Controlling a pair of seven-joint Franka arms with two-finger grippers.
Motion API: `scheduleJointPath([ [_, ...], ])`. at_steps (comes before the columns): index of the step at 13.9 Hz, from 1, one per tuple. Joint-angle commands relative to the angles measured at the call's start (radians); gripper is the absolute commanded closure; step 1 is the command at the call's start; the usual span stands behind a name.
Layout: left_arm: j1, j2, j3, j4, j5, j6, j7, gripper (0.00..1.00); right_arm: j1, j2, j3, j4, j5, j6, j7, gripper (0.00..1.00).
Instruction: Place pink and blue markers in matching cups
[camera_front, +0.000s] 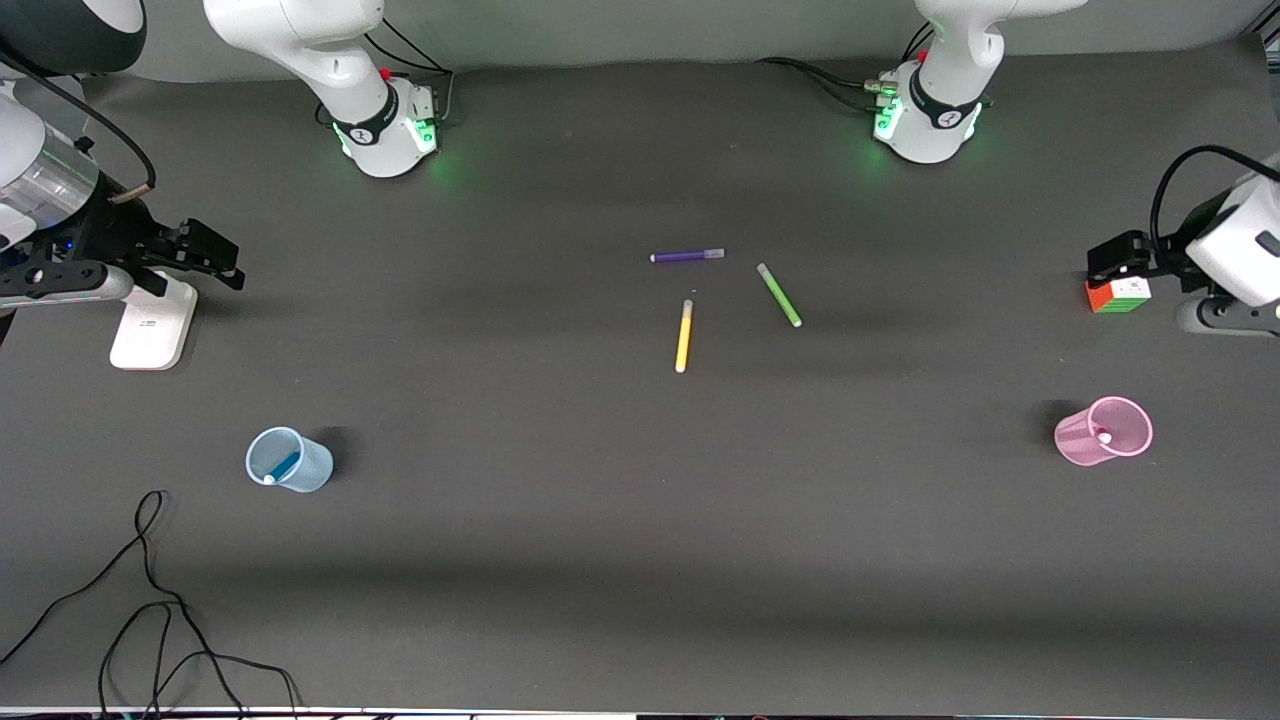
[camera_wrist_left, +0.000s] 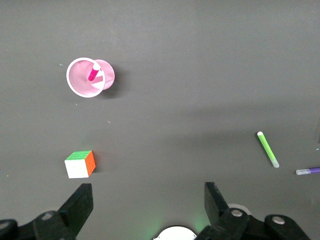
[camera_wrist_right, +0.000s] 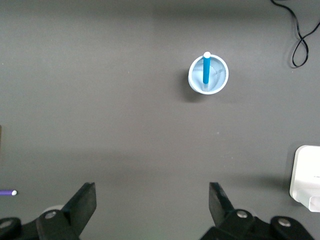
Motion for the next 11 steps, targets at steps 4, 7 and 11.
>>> scheduleJointPath([
  [4, 0.008, -0.023, 0.012, -0.06, -0.001, 0.045, -0.008, 0.01, -0.007, -0.012, -0.011, 0.058, 0.01, -0.111, -0.066, 0.0],
  [7, 0.009, -0.022, 0.013, -0.06, -0.002, 0.048, -0.008, 0.01, -0.003, -0.009, -0.011, 0.071, 0.01, -0.122, -0.055, 0.0],
  [11, 0.008, -0.02, 0.012, -0.062, -0.001, 0.048, -0.008, 0.01, -0.004, -0.006, -0.011, 0.072, 0.012, -0.122, -0.063, 0.0],
])
